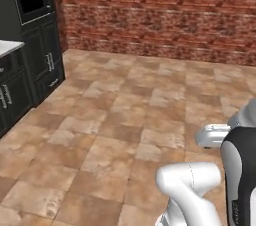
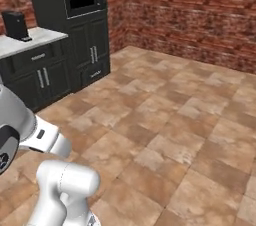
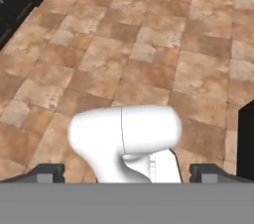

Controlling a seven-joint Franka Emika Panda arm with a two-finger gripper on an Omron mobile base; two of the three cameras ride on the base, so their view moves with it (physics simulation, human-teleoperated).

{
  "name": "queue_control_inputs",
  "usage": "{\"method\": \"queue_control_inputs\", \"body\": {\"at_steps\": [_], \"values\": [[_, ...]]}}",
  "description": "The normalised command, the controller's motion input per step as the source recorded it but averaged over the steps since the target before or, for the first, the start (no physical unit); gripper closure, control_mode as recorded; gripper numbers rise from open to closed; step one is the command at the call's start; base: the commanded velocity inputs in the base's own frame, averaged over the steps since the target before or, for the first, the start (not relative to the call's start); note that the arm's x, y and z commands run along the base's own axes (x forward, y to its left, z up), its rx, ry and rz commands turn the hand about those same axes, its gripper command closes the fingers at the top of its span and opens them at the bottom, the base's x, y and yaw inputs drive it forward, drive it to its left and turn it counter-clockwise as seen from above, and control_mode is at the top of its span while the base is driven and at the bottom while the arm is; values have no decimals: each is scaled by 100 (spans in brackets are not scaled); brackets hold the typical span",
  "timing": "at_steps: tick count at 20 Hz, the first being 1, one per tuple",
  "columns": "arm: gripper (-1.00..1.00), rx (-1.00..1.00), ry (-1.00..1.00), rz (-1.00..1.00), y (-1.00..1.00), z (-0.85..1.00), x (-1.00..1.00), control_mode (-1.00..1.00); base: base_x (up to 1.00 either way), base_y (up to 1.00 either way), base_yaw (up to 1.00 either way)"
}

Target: Four empty soda cans are scattered around the kitchen. Gather all the cans and cluster them next to the stove for recycling.

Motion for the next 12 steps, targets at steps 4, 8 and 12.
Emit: {"method": "queue_control_inputs", "body": {"at_steps": [4, 8, 12], "values": [[-100, 0, 0, 0, 0, 0, 0, 100, 88, -8, -44], [-100, 0, 0, 0, 0, 0, 0, 100, 61, 0, -46], [-100, 0, 0, 0, 0, 0, 0, 100, 32, 0, -46]]}}
